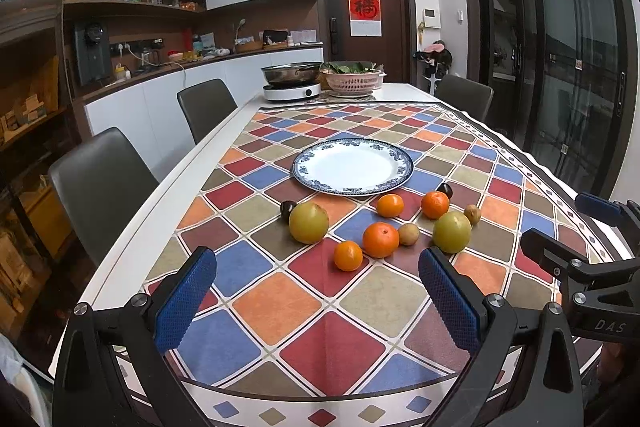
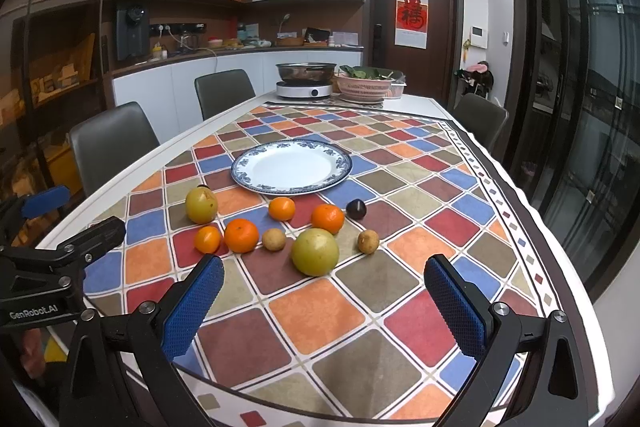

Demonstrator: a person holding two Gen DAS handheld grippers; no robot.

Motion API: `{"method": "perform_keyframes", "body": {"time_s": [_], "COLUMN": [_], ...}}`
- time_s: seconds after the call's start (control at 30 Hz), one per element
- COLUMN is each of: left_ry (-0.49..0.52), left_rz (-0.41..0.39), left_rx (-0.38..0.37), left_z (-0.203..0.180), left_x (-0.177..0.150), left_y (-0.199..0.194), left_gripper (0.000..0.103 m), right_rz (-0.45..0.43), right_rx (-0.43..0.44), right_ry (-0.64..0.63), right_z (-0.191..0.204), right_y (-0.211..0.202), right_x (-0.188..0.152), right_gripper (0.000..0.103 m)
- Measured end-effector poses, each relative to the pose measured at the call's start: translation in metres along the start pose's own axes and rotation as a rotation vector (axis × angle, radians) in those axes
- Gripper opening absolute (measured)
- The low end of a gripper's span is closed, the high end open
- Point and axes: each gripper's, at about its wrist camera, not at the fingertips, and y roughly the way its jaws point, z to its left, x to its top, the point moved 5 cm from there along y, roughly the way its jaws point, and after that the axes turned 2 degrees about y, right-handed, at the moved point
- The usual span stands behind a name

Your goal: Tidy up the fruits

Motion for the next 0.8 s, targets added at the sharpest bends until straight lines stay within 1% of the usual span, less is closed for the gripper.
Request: {"method": "perform_keyframes", "body": {"time_s": [0.8], "left_ry": [-0.004], "left_rz": [-0.004], "left_rx": [0.001], "left_z": [0.0009], "left_x": [0.0003], "left_y": [-0.0006], "left_gripper": [0.103], "right_rz": [-0.001], "right_rx": [-0.004], "right_ry": [-0.006], "right_z": [0.0007], "right_y": [-0.0003], "right_x": [0.0006], "right_gripper": [0.102]}}
